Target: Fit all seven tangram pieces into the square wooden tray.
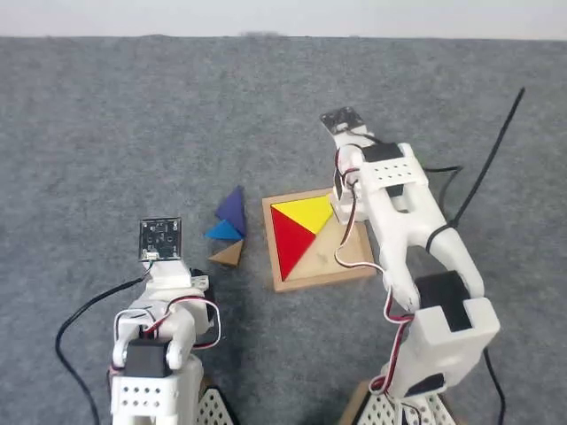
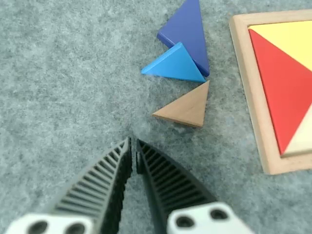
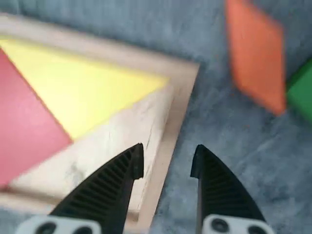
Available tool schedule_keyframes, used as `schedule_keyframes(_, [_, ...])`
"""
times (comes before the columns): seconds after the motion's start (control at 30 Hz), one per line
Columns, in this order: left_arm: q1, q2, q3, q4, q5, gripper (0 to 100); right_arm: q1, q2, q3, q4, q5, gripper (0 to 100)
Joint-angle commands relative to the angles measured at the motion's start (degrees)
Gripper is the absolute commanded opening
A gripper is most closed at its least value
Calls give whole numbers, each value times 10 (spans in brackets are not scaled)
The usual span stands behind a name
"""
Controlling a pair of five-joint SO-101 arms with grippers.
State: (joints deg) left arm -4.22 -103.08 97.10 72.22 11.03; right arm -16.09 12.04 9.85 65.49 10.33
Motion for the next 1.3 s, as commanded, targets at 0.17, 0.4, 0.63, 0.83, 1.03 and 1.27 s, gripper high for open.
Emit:
schedule_keyframes(0.17, [-4, -11, -7, 1, -5, 13, 58, 28, -111, -40, 115, 193])
schedule_keyframes(0.4, [-4, -11, -7, 1, -5, 13, 65, 137, -223, -29, 147, 256])
schedule_keyframes(0.63, [-4, -11, -7, 1, -5, 13, 79, 259, -348, 9, 153, 257])
schedule_keyframes(0.83, [-4, -11, -7, 1, -5, 13, 102, 346, -429, 45, 149, 253])
schedule_keyframes(1.03, [-4, -11, -7, 1, -5, 13, 124, 366, -457, 80, 88, 126])
schedule_keyframes(1.27, [-4, -11, -7, 1, -5, 13, 124, 328, -460, 96, 46, 79])
